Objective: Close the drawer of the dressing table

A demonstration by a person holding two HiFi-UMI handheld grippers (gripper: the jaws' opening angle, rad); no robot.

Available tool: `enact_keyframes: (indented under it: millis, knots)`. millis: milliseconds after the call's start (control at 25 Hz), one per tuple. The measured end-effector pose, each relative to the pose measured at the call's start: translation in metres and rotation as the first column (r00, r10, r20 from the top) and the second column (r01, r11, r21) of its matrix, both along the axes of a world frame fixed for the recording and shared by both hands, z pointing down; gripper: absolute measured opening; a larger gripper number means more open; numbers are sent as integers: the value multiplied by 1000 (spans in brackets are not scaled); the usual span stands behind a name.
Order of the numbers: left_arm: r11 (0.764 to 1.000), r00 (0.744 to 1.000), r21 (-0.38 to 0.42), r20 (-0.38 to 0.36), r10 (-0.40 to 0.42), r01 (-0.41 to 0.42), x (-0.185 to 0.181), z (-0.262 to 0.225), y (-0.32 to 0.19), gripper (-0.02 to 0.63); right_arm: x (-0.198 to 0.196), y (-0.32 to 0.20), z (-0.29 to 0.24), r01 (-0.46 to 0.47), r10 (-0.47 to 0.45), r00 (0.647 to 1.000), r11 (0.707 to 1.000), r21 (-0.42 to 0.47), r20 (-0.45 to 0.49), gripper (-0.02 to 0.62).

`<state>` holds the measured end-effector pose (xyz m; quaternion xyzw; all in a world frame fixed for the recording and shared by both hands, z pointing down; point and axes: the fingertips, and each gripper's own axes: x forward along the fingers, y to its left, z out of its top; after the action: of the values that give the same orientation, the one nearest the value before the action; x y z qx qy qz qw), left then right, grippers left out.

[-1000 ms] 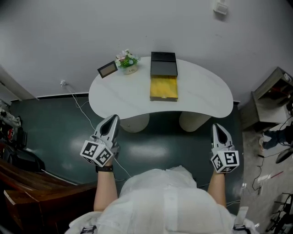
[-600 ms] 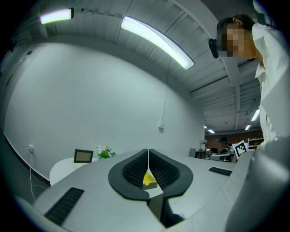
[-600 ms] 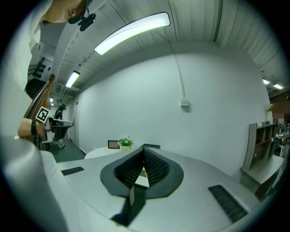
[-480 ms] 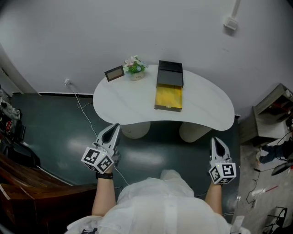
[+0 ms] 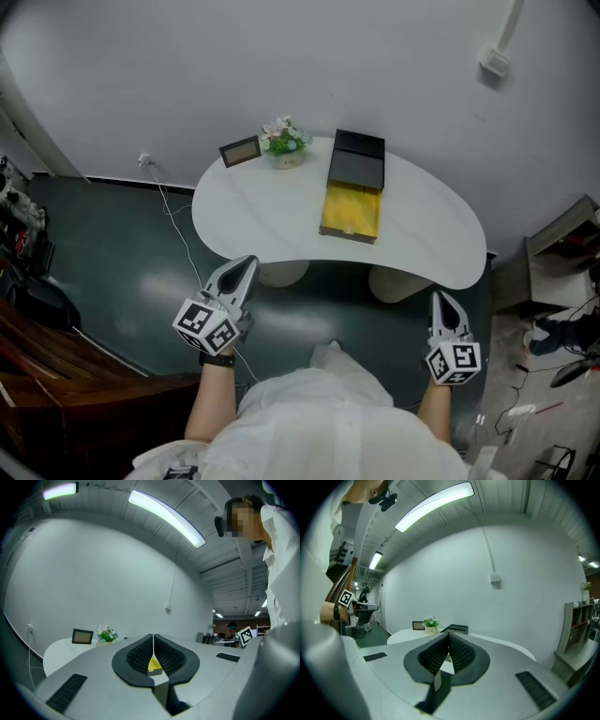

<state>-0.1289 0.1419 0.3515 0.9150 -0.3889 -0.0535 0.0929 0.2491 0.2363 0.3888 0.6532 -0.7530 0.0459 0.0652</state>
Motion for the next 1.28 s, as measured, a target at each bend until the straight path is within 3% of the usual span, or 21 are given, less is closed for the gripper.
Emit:
enact_keyframes:
  millis: [440,960,1280]
  knots:
    - [998,998,43,42,-37,35,32,-30,-70,18,41,-85,-22,50,-50,999,998,25,5,9]
    - [996,996,-30,20,-84,85,44,5,-111,18,63,-131,7,69,-67,997,997,-34,36,8]
    - [999,999,-28,19,-26,26,59,3,-176,18,68,-186,8,37,-36,999,998,-56,31,9]
